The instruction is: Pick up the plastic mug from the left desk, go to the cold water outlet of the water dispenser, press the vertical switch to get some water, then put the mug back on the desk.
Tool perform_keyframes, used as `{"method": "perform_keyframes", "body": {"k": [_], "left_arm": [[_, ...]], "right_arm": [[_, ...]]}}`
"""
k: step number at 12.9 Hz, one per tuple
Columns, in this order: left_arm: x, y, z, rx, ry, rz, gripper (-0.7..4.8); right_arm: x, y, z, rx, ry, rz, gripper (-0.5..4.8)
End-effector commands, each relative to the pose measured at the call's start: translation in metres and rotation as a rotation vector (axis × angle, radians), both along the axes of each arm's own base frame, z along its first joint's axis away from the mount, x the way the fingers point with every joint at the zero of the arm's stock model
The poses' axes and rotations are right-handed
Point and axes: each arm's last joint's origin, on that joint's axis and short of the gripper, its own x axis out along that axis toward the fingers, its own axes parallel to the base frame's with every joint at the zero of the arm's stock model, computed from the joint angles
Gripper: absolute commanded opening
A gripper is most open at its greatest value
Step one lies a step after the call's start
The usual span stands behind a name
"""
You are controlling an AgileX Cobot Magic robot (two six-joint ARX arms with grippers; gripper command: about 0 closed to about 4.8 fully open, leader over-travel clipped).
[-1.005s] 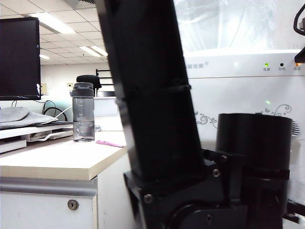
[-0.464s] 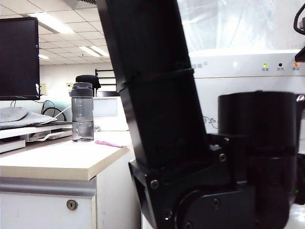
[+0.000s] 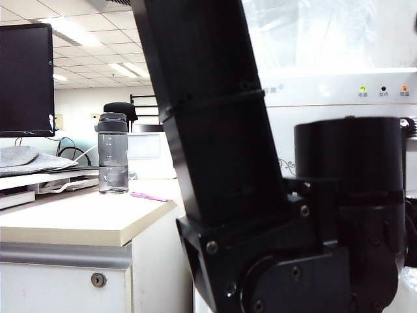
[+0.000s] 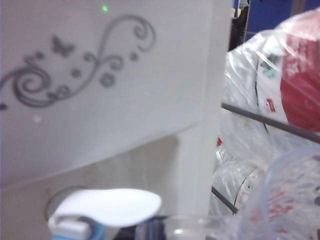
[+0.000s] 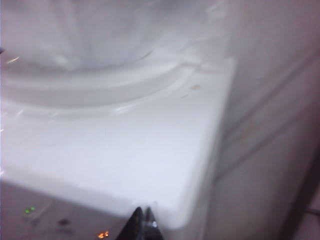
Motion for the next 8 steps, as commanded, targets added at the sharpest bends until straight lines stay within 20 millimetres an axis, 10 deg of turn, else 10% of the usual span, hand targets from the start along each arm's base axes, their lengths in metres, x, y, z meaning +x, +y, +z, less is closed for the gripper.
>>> {"method": "perform_keyframes", "body": {"k": [1, 8], "left_arm": [[-0.002, -0.003, 0.018, -0.09, -0.008, -0.01, -0.05], [-0.006, -0.006, 0.036, -0.126, 0.03, 0.018, -0.05]], "right_arm": [[-0.003, -0.005, 0.008, 0.003, -0.055, -0.033, -0.01], [-0.004, -0.007, 0.008, 0.003, -0.056, -0.045, -0.01]]}}
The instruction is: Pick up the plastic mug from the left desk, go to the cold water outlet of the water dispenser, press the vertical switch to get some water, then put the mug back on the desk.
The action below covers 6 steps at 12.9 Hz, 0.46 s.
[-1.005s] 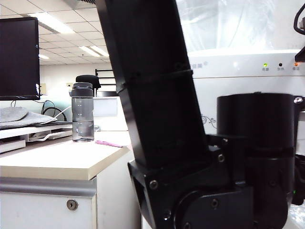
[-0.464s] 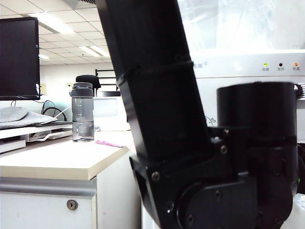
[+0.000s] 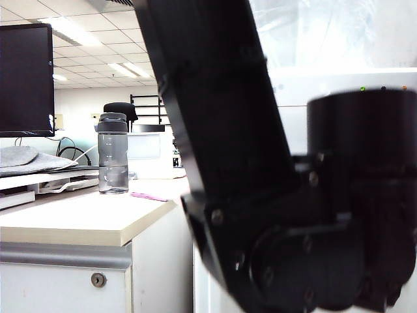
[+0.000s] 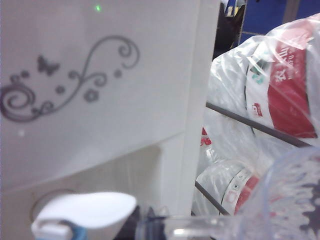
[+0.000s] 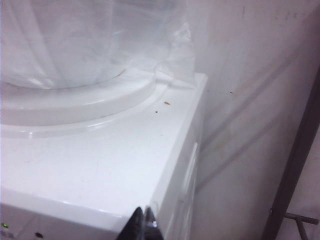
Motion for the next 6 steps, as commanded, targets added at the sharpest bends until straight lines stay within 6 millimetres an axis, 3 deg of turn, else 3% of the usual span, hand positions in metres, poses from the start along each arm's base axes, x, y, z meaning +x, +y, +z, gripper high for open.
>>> {"method": "perform_keyframes", "body": {"k": [1, 6], "left_arm": [[-0.004, -0.004, 0.025, -0.112, 0.001, 0.015, -0.05], [-0.013, -0.007, 0.036, -0.149, 0.013, 0.014, -0.05]], "right_arm": [[0.0, 0.0, 0.003, 0.001, -0.019, 0.002, -0.01], [0.0, 0.0, 0.003, 0.0, -0.019, -0.002, -0.01]]}}
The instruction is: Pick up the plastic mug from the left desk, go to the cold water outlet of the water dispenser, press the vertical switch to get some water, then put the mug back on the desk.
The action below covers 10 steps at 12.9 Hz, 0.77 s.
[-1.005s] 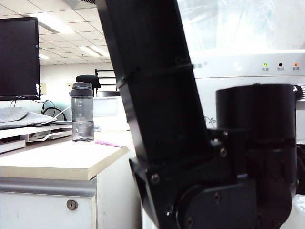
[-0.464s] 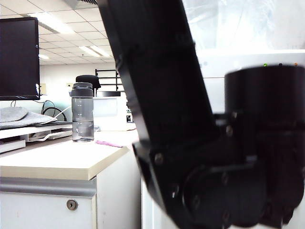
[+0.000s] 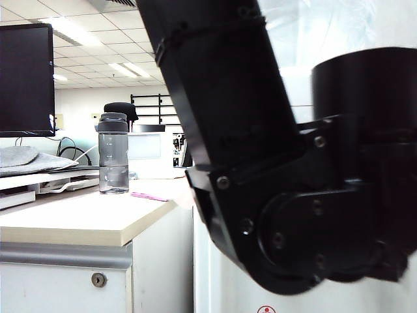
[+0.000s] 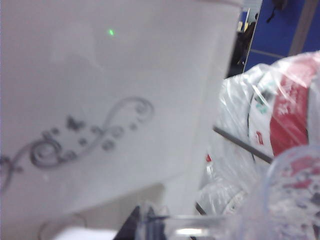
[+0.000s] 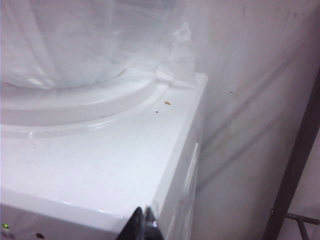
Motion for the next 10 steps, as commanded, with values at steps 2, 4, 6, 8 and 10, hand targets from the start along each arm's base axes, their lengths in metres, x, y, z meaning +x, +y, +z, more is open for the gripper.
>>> {"method": "perform_keyframes", "body": {"k": [2, 4, 6, 8, 10], "left_arm": [[-0.007, -0.002, 0.018, -0.093, 0.007, -0.004, -0.05], [-0.007, -0.001, 0.022, -0.109, 0.012, 0.036, -0.05], [-0.008, -0.001, 0.025, -0.116, 0.01, 0.036, -0.05], [-0.008, -0.001, 0.03, -0.129, 0.007, 0.041, -0.05], [-0.008, 0.0, 0.036, -0.143, 0.003, 0.047, -0.05]], "right_arm": [[0.0, -0.002, 0.003, 0.0, -0.021, -0.01, -0.01], [-0.001, -0.006, 0.005, 0.0, -0.035, -0.037, -0.01], [-0.004, -0.008, 0.008, -0.001, -0.056, -0.056, -0.01], [-0.007, -0.012, 0.011, -0.003, -0.076, -0.081, -0.01], [-0.012, -0.017, 0.016, -0.007, -0.111, -0.122, -0.01]]}}
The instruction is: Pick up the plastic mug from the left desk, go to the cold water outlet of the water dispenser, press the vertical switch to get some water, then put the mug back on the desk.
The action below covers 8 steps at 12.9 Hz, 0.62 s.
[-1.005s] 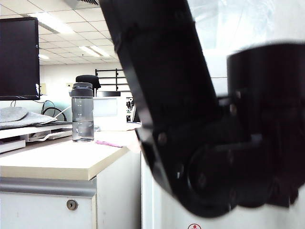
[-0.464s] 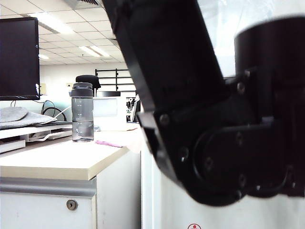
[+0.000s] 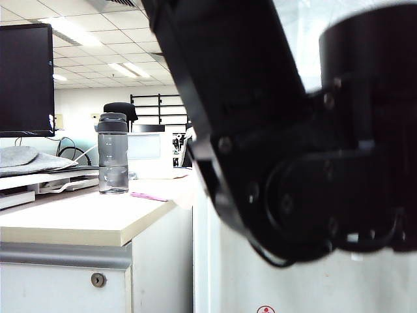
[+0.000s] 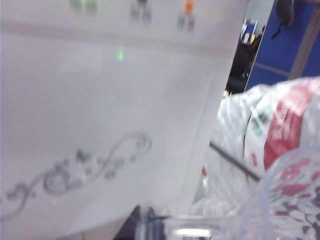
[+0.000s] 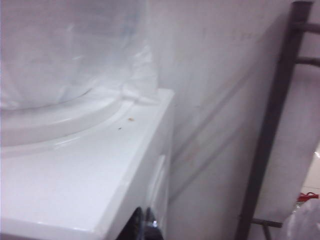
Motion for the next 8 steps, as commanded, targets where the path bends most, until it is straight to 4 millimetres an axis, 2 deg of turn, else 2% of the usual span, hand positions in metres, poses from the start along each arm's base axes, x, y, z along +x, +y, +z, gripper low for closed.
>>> {"method": "perform_keyframes", "body": {"k": [1, 8], "left_arm": [[-0.001, 0.0, 0.02, -0.085, -0.017, 0.011, -0.05], [-0.002, 0.006, 0.041, -0.12, -0.024, 0.031, -0.05]], "right_arm": [[-0.006, -0.005, 0.011, -0.007, -0.07, -0.045, -0.01], [-0.041, -0.005, 0.022, -0.051, -0.145, -0.096, -0.01]]}}
